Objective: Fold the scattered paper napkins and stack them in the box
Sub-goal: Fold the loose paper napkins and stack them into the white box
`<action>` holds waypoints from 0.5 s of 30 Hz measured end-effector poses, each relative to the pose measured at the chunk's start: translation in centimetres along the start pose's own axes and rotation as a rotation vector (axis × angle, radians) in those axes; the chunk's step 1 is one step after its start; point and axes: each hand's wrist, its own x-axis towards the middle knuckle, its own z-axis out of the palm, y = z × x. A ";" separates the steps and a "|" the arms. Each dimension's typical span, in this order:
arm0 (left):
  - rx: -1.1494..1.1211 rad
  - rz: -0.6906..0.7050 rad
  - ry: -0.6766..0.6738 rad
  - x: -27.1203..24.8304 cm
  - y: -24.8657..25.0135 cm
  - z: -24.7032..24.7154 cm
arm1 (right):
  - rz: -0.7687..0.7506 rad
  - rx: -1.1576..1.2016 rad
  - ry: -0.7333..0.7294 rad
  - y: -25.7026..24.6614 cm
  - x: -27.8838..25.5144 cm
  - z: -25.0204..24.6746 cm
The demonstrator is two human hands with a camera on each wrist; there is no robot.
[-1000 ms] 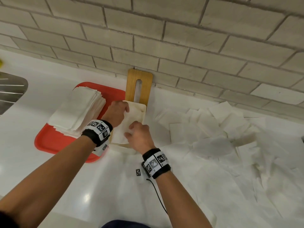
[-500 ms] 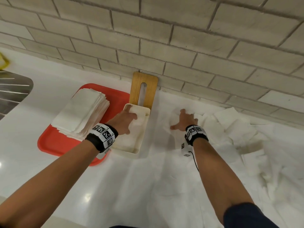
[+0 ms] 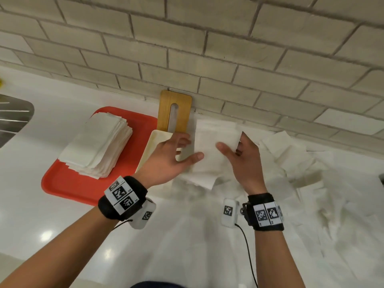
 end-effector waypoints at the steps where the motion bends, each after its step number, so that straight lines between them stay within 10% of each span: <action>1: -0.106 -0.006 -0.012 0.0 0.3 0.4 | 0.009 0.084 0.017 -1.0 -0.6 0.1; 7: -0.092 0.095 0.073 -0.1 0.5 1.6 | 0.010 -0.105 0.198 -1.4 -2.6 1.0; 10: -0.061 0.097 0.087 -0.7 0.7 1.8 | -0.254 -0.252 0.284 -1.5 -3.7 1.1; 15: -0.002 0.189 0.077 -1.6 0.8 2.2 | -0.477 -0.636 0.029 -3.2 -3.7 0.7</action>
